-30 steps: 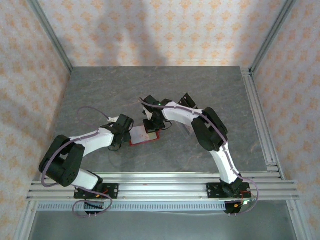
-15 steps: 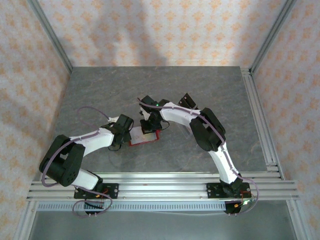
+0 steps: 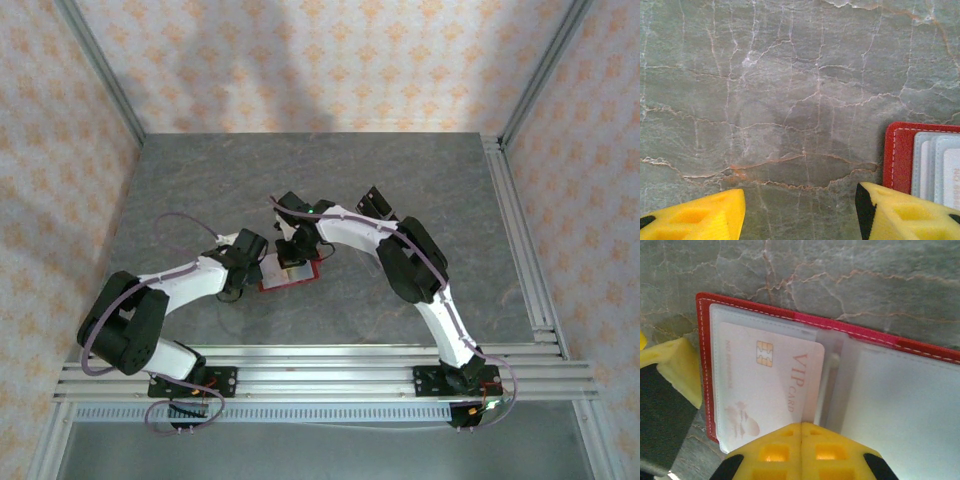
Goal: Put the credit cards into the card holder
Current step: Insert the credit card into the card slot.
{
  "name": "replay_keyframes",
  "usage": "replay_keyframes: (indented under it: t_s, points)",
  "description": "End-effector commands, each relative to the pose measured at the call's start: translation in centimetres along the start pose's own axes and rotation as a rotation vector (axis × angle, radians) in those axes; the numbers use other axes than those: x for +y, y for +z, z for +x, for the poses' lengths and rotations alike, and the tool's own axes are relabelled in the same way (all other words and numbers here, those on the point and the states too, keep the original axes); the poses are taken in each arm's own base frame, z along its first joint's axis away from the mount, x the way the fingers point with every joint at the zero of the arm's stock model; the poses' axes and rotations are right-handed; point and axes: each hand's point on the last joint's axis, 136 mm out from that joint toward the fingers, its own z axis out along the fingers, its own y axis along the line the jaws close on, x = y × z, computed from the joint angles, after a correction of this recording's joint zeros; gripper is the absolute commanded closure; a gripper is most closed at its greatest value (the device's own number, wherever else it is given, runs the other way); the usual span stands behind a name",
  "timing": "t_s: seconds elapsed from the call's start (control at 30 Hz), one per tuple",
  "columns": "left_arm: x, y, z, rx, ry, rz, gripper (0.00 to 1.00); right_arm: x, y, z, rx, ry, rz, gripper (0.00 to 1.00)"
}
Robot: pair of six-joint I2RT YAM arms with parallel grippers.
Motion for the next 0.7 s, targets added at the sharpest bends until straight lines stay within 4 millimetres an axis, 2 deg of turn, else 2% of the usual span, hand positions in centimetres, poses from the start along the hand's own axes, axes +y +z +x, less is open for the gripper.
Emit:
replay_keyframes:
  t_s: [0.0,0.33,0.67]
  points:
    - [1.0,-0.5,0.0,-0.015,-0.001,-0.043,0.39,-0.2,-2.5,-1.1,-0.067,0.002,0.019,1.00]
    - [1.1,0.1,0.5,0.001,0.002,-0.059,0.39,-1.5,-0.8,-0.8,-0.035,0.013,0.046,1.00]
    - [1.0,0.6,0.7,0.011,0.004,-0.055,0.39,-0.5,0.3,-0.5,0.011,-0.009,0.022,1.00]
